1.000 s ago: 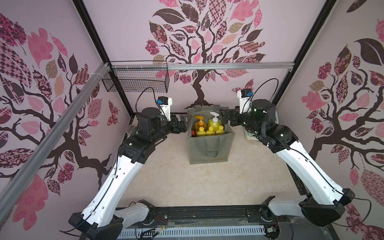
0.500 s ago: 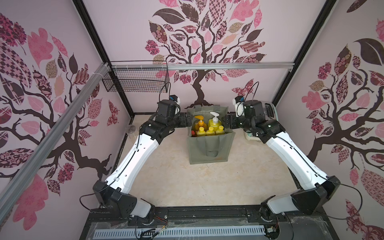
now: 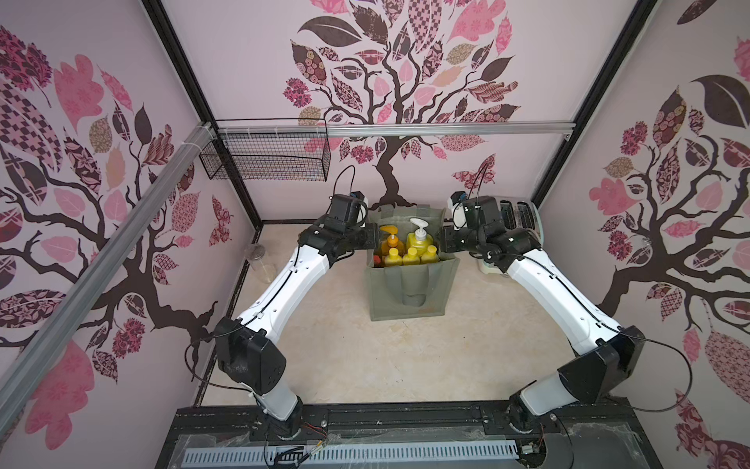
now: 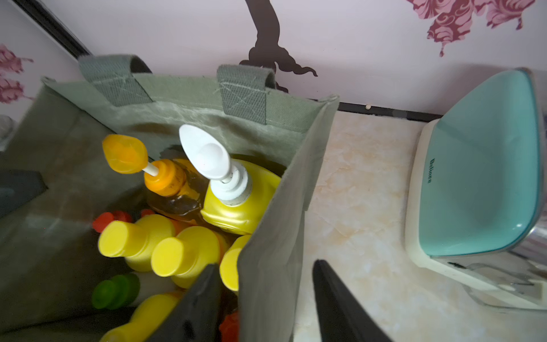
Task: Pack dish soap into the shopping bag
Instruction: Adjust the shopping bag at the center of the board.
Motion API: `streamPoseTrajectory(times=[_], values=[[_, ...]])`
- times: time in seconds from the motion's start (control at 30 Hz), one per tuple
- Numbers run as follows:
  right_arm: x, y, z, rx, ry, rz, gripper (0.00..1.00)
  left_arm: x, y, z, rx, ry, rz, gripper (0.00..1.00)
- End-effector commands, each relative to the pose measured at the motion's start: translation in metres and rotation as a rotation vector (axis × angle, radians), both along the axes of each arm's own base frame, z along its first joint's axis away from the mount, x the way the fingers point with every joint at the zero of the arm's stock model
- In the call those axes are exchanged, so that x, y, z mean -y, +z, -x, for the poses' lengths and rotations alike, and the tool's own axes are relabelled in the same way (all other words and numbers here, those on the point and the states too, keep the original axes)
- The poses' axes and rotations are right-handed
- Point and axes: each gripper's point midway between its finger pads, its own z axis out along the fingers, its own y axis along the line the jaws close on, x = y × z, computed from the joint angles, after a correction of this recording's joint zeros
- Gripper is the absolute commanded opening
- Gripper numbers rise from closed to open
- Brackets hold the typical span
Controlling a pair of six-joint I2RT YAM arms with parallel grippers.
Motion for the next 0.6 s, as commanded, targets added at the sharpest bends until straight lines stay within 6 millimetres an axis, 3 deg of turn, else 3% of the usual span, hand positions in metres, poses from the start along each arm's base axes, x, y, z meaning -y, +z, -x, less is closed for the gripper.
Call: streamPoseTrajectory(times=[0.0, 0.1, 0.23, 0.3, 0.57], values=[[0.005, 0.0, -0.008, -0.005, -0.031, 0.017, 0.45, 0.004, 0.019, -0.005, 0.062, -0.023, 0.021, 0.32], [0.006, -0.004, -0.01, -0.004, -0.043, 0.021, 0.22, 0.007, 0.025, -0.01, 0.081, -0.031, 0.025, 0.17], [0.01, 0.0, -0.01, 0.013, -0.061, 0.029, 0.01, 0.009, 0.03, -0.016, 0.107, -0.039, 0.014, 0.05], [0.012, 0.007, -0.008, 0.032, -0.068, 0.024, 0.0, 0.009, 0.034, -0.019, 0.127, -0.039, 0.007, 0.0], [0.014, 0.045, -0.002, 0.109, -0.066, -0.032, 0.0, 0.007, 0.064, -0.032, 0.2, -0.033, -0.006, 0.0]])
